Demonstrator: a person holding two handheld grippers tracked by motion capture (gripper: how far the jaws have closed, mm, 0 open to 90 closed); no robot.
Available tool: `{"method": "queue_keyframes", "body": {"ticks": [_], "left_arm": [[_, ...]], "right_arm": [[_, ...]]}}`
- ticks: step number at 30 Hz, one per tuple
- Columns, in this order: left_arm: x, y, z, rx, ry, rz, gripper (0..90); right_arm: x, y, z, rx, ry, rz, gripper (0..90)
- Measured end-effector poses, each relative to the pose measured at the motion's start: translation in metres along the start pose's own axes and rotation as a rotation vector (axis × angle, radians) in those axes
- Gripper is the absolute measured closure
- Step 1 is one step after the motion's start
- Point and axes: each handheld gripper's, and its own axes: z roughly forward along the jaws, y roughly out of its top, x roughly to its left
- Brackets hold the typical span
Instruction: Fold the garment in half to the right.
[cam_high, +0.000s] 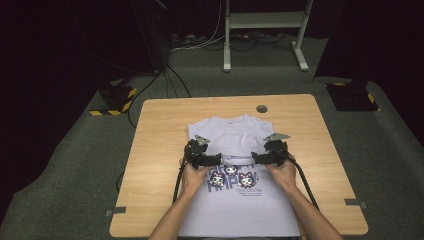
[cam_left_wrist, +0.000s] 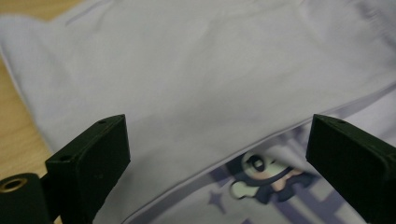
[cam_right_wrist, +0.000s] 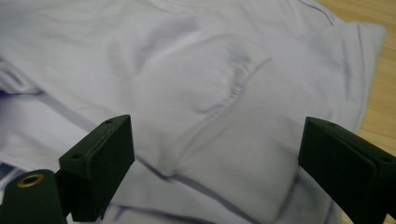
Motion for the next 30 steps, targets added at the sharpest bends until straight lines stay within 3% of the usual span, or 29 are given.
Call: {"method": "queue_keyframes", "body": {"ticks": [2,3,5,6,7,8,9,10,13,19,22,29,30], "left_arm": [[-0.011,0.008,0.002,-0.010,-0.027,0.036,6.1],[-0.022,0.015,0.011,0.014,-0.034,0.072,4.7],[-0.027,0.017,0.017,0.036,-0.035,0.086,4.3],[-0.030,0.017,0.023,0.057,-0.028,0.096,4.1],[-0.033,0.016,0.034,0.107,0.008,0.119,4.1],[-0.033,0.016,0.034,0.107,0.008,0.119,4.2],[-0.033,0.014,0.038,0.132,0.034,0.128,4.2],[-0.024,0.010,0.040,0.157,0.048,0.105,2.4],[-0.008,0.003,0.033,0.150,0.081,0.053,2.2],[0.005,-0.009,0.020,0.135,0.090,-0.006,2.0],[0.016,-0.016,0.009,0.113,0.069,-0.079,2.0],[0.022,-0.019,-0.004,0.090,0.064,-0.106,2.1],[0.025,-0.022,-0.009,0.074,0.087,-0.107,2.8]], "right_arm": [[0.007,0.002,-0.001,-0.003,0.012,-0.018,9.9],[0.012,0.002,0.002,0.017,0.009,-0.037,9.6],[0.014,0.001,0.004,0.029,0.005,-0.045,9.5],[0.014,0.000,0.007,0.040,0.002,-0.048,9.3],[0.014,-0.001,0.010,0.046,-0.001,-0.046,9.0],[0.013,-0.001,0.010,0.046,-0.005,-0.046,9.0],[0.013,-0.001,0.010,0.048,-0.009,-0.047,9.0],[0.011,-0.001,0.009,0.052,-0.010,-0.046,9.0],[0.007,-0.002,0.008,0.053,-0.017,-0.039,9.0],[0.001,-0.004,0.010,0.043,0.012,-0.022,8.7],[0.000,-0.006,0.009,0.030,0.015,-0.029,8.8],[-0.002,-0.008,0.008,0.025,0.014,-0.032,8.9],[-0.003,-0.007,0.008,0.027,0.012,-0.033,8.9]]}}
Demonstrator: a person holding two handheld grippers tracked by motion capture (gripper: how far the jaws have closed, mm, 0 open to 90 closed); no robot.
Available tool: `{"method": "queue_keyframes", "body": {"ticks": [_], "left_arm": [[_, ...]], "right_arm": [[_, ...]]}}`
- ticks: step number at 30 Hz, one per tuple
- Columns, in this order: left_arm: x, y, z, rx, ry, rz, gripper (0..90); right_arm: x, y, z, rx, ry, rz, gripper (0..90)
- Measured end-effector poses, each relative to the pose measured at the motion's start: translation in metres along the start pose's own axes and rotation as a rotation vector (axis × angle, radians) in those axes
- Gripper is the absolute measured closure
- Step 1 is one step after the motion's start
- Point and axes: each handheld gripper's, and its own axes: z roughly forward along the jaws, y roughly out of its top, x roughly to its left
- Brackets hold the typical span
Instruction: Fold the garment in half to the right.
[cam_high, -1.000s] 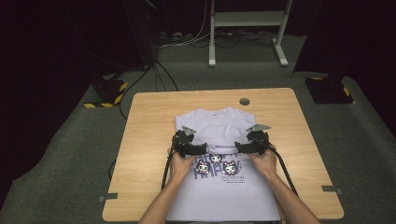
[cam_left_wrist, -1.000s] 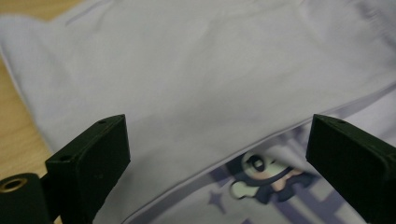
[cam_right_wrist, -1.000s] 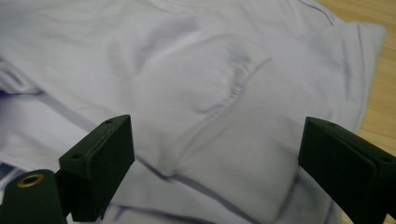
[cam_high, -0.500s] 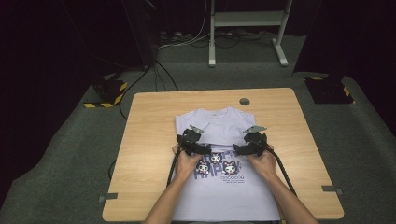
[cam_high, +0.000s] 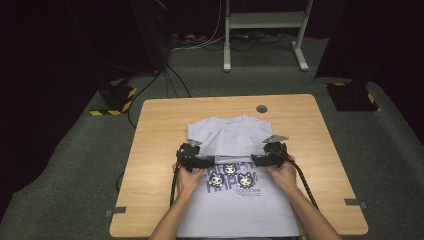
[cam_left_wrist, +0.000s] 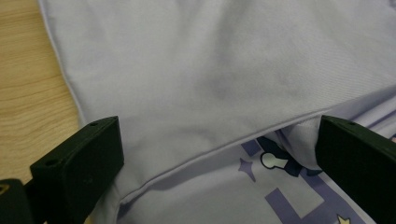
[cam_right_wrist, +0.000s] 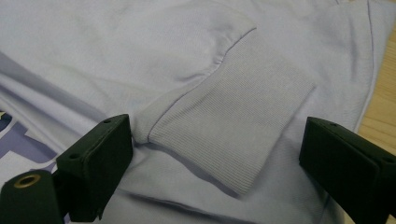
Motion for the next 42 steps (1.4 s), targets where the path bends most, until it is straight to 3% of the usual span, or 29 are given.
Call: {"method": "queue_keyframes", "body": {"ticks": [1,2,5,7,8,10,11,13,17,24,25,26,29,32,34,35,39,40,42], "left_arm": [[0.000,0.000,0.000,0.000,0.000,0.000,5.0],[0.006,-0.003,-0.004,-0.006,0.039,-0.014,6.1],[0.011,-0.007,-0.007,-0.013,0.025,-0.012,5.7],[0.007,-0.012,-0.009,-0.027,-0.006,0.028,4.9],[0.007,-0.012,-0.009,-0.027,-0.006,0.028,4.8],[0.003,-0.014,-0.008,-0.025,-0.018,0.056,4.2],[-0.001,-0.015,-0.006,-0.008,-0.009,0.079,4.2],[-0.001,-0.016,-0.002,0.024,0.013,0.087,4.2],[0.006,-0.018,-0.002,0.029,0.033,0.059,3.9],[0.023,-0.024,-0.011,0.028,0.065,0.012,4.1],[0.023,-0.024,-0.011,0.028,0.065,0.012,4.6],[0.017,-0.027,-0.017,0.009,0.037,0.030,4.2],[0.010,-0.028,-0.020,-0.007,0.009,0.047,4.2],[-0.003,-0.027,-0.017,-0.011,-0.026,0.079,3.6],[-0.004,-0.028,-0.015,0.001,-0.018,0.088,3.3],[-0.002,-0.030,-0.011,0.022,0.001,0.096,3.3],[0.007,-0.032,-0.014,0.010,0.010,0.079,2.7],[0.016,-0.035,-0.017,0.007,0.016,0.068,2.7],[0.019,-0.036,-0.020,0.005,0.010,0.048,2.2]], "right_arm": [[-0.001,0.000,0.000,0.002,-0.002,0.005,8.9],[-0.002,0.000,-0.001,0.003,-0.012,0.007,8.9],[-0.005,-0.001,-0.002,0.009,-0.022,0.022,8.9],[-0.002,-0.002,-0.006,0.007,-0.025,0.019,9.0],[-0.002,-0.002,-0.006,0.007,-0.025,0.019,9.0],[0.004,-0.006,-0.014,-0.010,0.005,0.032,8.6],[0.006,-0.008,-0.017,-0.016,0.008,0.033,8.9],[0.009,-0.010,-0.020,-0.012,0.012,0.033,8.9],[0.008,-0.014,-0.019,0.028,-0.012,0.006,8.1],[-0.005,-0.021,-0.025,0.014,-0.041,0.017,9.0],[-0.005,-0.021,-0.025,0.014,-0.041,0.017,9.0],[-0.007,-0.023,-0.034,-0.012,-0.039,0.053,9.7],[-0.003,-0.023,-0.038,-0.023,-0.025,0.046,9.5],[0.011,-0.022,-0.040,-0.015,0.004,-0.010,9.3],[0.014,-0.022,-0.037,-0.002,0.004,-0.023,9.0],[0.014,-0.023,-0.034,0.011,0.000,-0.026,8.5],[0.006,-0.030,-0.032,0.017,0.013,0.011,11.1],[0.000,-0.035,-0.037,0.002,-0.013,0.012,12.1],[-0.003,-0.038,-0.042,0.011,-0.029,0.019,10.9]]}}
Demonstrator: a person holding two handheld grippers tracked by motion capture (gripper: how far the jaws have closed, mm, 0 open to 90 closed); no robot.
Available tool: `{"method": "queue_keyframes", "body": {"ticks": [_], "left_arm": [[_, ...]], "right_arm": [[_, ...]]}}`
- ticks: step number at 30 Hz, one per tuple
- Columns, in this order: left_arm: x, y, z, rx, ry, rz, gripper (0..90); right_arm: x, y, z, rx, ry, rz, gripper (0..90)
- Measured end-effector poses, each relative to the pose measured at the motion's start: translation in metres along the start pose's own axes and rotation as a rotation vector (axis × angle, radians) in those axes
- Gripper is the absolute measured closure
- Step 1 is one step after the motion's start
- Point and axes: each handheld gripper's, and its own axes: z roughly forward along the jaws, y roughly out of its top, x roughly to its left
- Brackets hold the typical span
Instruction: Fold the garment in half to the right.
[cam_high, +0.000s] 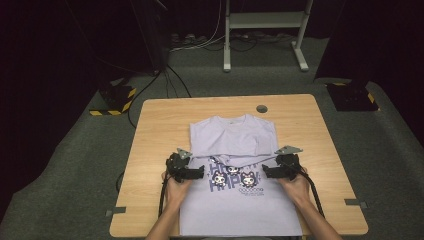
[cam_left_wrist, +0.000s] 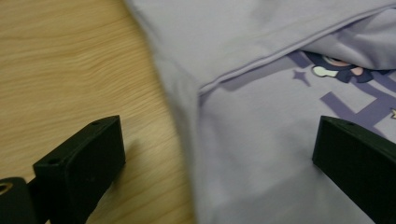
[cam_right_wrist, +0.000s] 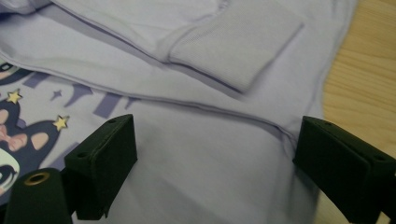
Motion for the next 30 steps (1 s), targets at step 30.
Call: {"method": "queue_keyframes", "body": {"ticks": [30], "left_arm": [[0.003,-0.034,-0.032,-0.010,0.017,-0.014,3.1]], "right_arm": [[-0.002,-0.043,-0.038,-0.019,-0.001,0.024,9.4]]}}
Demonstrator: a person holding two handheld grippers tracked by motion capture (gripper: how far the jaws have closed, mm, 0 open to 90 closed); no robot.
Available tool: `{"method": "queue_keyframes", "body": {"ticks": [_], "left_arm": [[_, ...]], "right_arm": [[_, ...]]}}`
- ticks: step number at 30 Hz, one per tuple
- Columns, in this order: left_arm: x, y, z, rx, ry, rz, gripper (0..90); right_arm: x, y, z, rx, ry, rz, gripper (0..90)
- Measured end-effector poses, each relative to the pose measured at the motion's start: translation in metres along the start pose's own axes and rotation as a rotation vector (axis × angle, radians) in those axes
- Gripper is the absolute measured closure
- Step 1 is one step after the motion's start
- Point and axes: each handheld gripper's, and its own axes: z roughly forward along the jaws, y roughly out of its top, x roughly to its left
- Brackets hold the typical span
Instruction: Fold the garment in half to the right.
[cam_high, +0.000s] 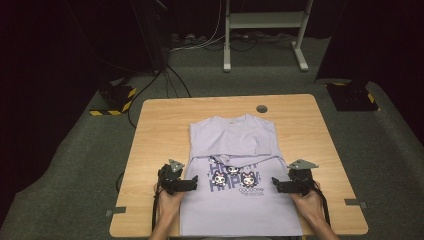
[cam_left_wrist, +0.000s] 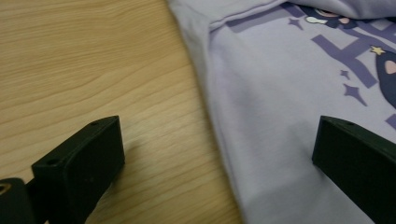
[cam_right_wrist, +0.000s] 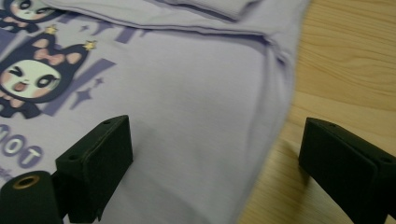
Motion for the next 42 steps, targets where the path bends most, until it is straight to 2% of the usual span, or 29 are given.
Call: {"method": "queue_keyframes", "body": {"ticks": [2,4,7,8,10,11,12,14,16,18,19,20,22,23,24,25,26,27,30,32,33,34,35,36,37,38,39,40,42], "left_arm": [[-0.003,0.001,-0.001,-0.015,-0.015,0.001,3.2],[-0.006,0.003,-0.001,-0.020,-0.023,0.008,3.2],[-0.022,0.015,0.008,-0.018,-0.040,0.040,3.0],[-0.022,0.015,0.008,-0.018,-0.040,0.040,3.2],[-0.028,0.021,0.017,0.024,-0.002,0.079,3.6],[-0.028,0.021,0.017,0.024,-0.002,0.079,3.7],[-0.026,0.020,0.020,0.032,-0.004,0.065,3.7],[-0.015,0.019,0.017,0.035,0.004,0.022,3.2],[-0.012,0.019,0.015,0.041,0.012,0.009,4.9],[-0.007,0.022,0.012,0.017,-0.002,-0.027,5.1],[-0.007,0.022,0.012,0.017,-0.002,-0.027,5.2],[-0.011,0.030,0.013,-0.009,-0.018,-0.025,5.1],[-0.014,0.036,0.015,-0.020,-0.026,-0.014,4.9],[-0.019,0.042,0.018,-0.028,-0.034,0.004,4.9],[-0.025,0.050,0.023,-0.033,-0.039,0.027,4.3],[-0.028,0.055,0.026,-0.034,-0.040,0.039,4.3],[-0.032,0.062,0.031,-0.033,-0.042,0.052,4.1],[-0.036,0.075,0.041,-0.038,-0.051,0.053,4.3],[-0.037,0.085,0.053,-0.029,-0.065,0.049,4.6],[-0.035,0.092,0.070,0.031,-0.053,0.048,4.8],[-0.033,0.092,0.075,0.056,-0.036,0.060,5.1],[-0.033,0.092,0.075,0.056,-0.036,0.060,5.0],[-0.027,0.090,0.080,0.085,-0.009,0.059,5.0],[-0.022,0.088,0.081,0.075,-0.029,0.037,3.5],[-0.015,0.088,0.074,0.070,-0.015,0.017,8.7],[-0.015,0.088,0.074,0.070,-0.015,0.017,7.5],[-0.012,0.088,0.071,0.076,0.013,0.013,7.5],[-0.002,0.088,0.066,0.066,0.022,-0.024,7.2],[0.000,0.089,0.064,0.043,0.019,-0.041,7.6]], "right_arm": [[-0.001,0.000,-0.003,-0.013,-0.008,0.001,9.5],[0.003,0.004,-0.003,-0.038,0.007,0.001,10.0],[0.012,0.012,0.003,-0.047,0.037,-0.016,9.8],[0.012,0.012,0.003,-0.047,0.037,-0.016,9.8],[0.019,0.017,0.013,-0.025,0.037,-0.046,9.8],[0.019,0.017,0.013,-0.025,0.037,-0.046,9.8],[0.019,0.016,0.018,-0.005,0.034,-0.051,8.6],[0.013,0.014,0.015,-0.011,0.020,-0.047,9.1],[0.010,0.013,0.014,-0.007,0.013,-0.047,9.1],[0.003,0.013,0.010,0.005,-0.009,-0.032,9.6],[0.003,0.013,0.010,0.005,-0.009,-0.032,9.6],[0.002,0.019,0.009,-0.017,-0.001,-0.019,10.0],[0.002,0.024,0.008,-0.032,0.006,-0.013,10.2],[0.004,0.031,0.008,-0.047,0.012,-0.009,10.6],[0.007,0.047,0.014,-0.068,0.021,0.001,11.1],[0.007,0.047,0.014,-0.068,0.021,0.001,11.1],[0.007,0.053,0.017,-0.070,0.018,0.003,11.1],[0.008,0.067,0.030,-0.068,0.014,0.013,11.6],[0.009,0.078,0.044,-0.066,0.024,0.037,12.3],[0.012,0.088,0.063,-0.048,0.026,0.034,13.2],[0.013,0.089,0.069,-0.030,0.021,0.025,13.3],[0.013,0.089,0.069,-0.030,0.021,0.025,13.3],[0.013,0.089,0.074,-0.008,0.009,0.014,13.3],[0.011,0.087,0.080,0.024,-0.008,0.004,12.2],[0.002,0.083,0.081,0.024,-0.014,0.020,11.1],[0.002,0.083,0.081,0.024,-0.014,0.020,11.1],[0.000,0.083,0.080,0.032,-0.027,0.028,11.1],[-0.005,0.083,0.074,0.036,-0.052,0.024,11.4],[-0.008,0.087,0.069,-0.002,-0.040,0.048,12.8]]}}
